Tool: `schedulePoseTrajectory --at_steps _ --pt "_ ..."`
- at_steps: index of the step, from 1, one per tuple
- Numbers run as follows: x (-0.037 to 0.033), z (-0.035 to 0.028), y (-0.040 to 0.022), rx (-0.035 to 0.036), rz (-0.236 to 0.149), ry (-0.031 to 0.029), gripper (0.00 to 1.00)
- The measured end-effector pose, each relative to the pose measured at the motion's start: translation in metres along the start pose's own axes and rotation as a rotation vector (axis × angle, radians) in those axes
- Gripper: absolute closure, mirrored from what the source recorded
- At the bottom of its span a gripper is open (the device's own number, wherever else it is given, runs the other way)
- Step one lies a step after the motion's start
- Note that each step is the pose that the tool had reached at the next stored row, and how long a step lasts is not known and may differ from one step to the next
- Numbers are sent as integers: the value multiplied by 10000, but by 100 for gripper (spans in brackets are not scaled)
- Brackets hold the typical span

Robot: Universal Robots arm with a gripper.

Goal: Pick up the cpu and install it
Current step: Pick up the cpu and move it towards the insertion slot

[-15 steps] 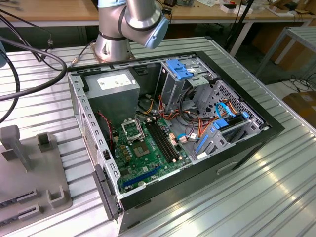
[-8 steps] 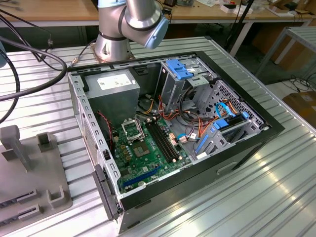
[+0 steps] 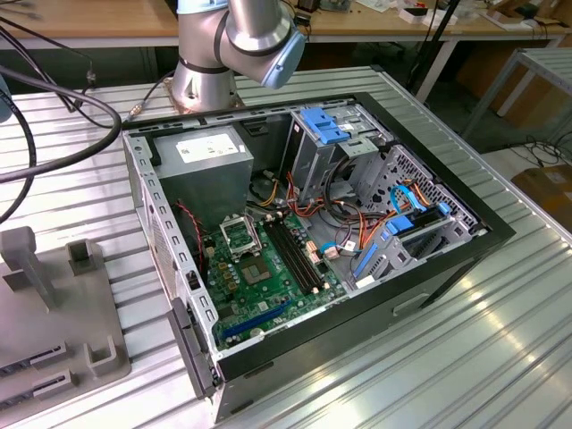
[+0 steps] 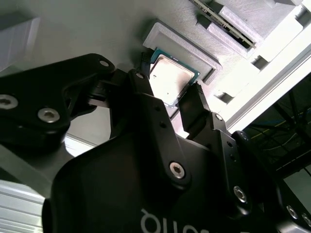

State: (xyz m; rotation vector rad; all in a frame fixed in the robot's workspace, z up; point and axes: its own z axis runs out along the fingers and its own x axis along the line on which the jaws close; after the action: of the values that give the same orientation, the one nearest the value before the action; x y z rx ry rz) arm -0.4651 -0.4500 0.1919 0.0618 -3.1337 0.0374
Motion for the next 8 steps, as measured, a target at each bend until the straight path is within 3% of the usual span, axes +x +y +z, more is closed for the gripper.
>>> schedulePoseTrajectory --at_steps 1,5,8 --pt "0 0 0 0 0 0 53" --pt "0 -1 0 7 0 -2 53" --pt "0 -40 -1 12 0 1 53"
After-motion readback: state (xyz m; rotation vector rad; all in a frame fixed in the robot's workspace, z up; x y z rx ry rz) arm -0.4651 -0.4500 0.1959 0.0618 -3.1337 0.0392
